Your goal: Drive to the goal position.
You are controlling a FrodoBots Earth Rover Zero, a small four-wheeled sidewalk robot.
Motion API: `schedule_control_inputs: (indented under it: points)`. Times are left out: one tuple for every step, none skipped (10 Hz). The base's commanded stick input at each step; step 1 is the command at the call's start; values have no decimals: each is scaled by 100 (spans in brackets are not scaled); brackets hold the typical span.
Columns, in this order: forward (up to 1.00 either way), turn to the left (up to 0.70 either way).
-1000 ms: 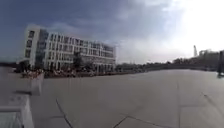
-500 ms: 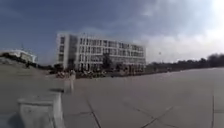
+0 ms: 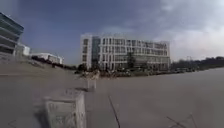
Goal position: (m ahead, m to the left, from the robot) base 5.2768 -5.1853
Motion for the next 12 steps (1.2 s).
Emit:
schedule_control_inputs:
  points:
    - [0, 70]
    - [0, 70]
    - [0, 70]
    - [0, 70]
    - [0, 70]
    - [0, 70]
    - [0, 70]
    - [0, 70]
    - [0, 70]
    - [0, 70]
    - [0, 70]
    - [0, 70]
